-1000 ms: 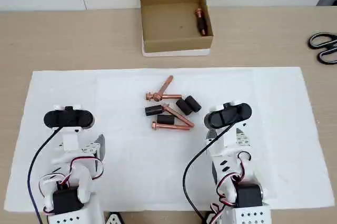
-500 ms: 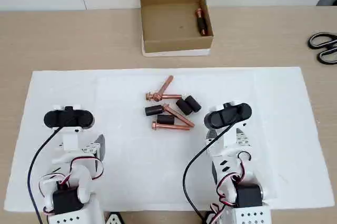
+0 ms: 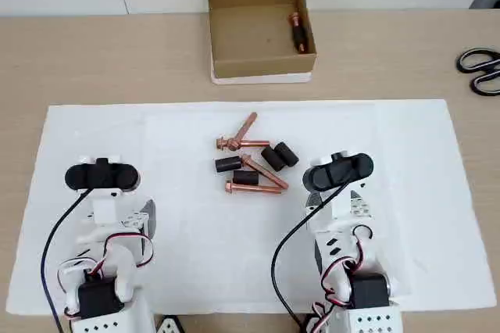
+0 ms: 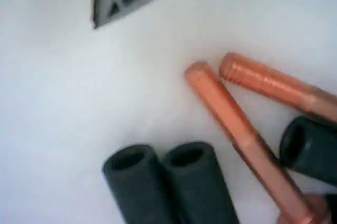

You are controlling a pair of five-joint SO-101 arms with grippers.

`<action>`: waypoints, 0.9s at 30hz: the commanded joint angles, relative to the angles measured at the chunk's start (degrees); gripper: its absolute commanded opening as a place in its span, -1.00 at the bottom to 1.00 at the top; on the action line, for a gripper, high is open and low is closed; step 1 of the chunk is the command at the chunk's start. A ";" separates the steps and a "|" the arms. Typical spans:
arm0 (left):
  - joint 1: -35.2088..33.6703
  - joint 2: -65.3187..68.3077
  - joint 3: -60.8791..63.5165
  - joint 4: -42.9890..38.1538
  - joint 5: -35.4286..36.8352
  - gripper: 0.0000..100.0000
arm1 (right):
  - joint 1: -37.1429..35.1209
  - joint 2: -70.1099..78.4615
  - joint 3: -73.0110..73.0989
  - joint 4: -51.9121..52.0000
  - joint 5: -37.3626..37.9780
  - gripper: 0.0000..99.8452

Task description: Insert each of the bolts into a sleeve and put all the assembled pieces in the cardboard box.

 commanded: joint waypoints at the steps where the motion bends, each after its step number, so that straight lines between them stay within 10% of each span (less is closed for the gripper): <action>1: 0.26 -0.70 -0.13 -1.23 0.00 -0.56 | 0.22 -0.66 0.44 0.13 -0.35 -0.72; 27: 3.16 -0.70 -0.13 -2.20 0.00 -0.56 | 0.57 -0.66 0.44 -0.92 0.35 -0.72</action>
